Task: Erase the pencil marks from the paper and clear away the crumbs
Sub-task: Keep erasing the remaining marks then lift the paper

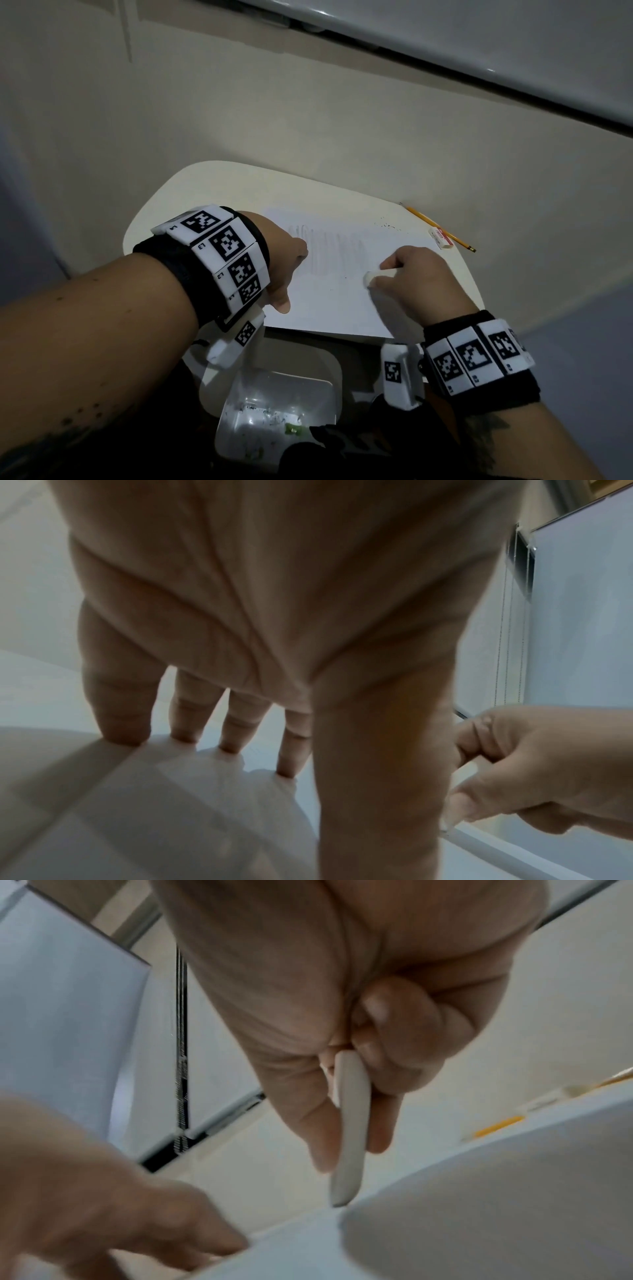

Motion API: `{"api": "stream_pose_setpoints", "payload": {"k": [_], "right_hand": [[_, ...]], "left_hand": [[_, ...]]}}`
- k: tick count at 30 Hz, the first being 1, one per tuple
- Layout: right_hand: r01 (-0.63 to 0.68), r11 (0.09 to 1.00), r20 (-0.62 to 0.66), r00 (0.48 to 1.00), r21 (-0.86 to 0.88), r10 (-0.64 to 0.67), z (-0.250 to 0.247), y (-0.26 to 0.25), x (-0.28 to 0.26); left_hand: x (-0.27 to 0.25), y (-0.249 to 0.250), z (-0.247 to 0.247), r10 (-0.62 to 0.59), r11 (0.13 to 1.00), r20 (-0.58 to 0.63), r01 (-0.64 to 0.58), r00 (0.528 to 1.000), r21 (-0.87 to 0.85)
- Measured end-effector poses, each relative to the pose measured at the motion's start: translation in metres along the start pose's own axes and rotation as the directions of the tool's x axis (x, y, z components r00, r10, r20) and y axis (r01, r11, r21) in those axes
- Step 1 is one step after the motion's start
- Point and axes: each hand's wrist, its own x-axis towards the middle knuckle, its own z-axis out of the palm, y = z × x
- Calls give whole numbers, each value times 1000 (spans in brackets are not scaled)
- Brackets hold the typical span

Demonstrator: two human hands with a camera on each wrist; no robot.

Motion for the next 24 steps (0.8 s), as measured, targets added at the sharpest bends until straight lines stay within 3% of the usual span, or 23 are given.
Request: {"api": "stream_pose_setpoints", "payload": {"k": [4, 8, 11, 14, 16, 21, 24], "right_hand": [[101, 988, 193, 974, 120, -123, 20, -22, -18], [-10, 999, 66, 998, 43, 7, 12, -8, -2], [-6, 1000, -18, 1000, -11, 6, 8, -8, 2], [108, 991, 107, 987, 83, -116, 19, -23, -9], [107, 990, 174, 977, 91, -121, 25, -28, -14], [-12, 1000, -8, 1000, -3, 12, 10, -9, 4], [85, 996, 50, 995, 43, -87, 14, -21, -2]], "left_hand": [[0, 1, 1, -5, 1000, -16, 5, 1000, 5], [1, 1, 3, -3, 1000, -12, 3, 1000, 0], [0, 1, 2, -4, 1000, -9, 4, 1000, -6], [-2, 1, 1, -6, 1000, -22, 6, 1000, 2], [-1, 1, 2, -14, 1000, -28, 14, 1000, 5], [3, -1, 5, 2, 1000, -34, -2, 999, 12], [3, -3, 5, -5, 1000, -43, 5, 999, 6]]}}
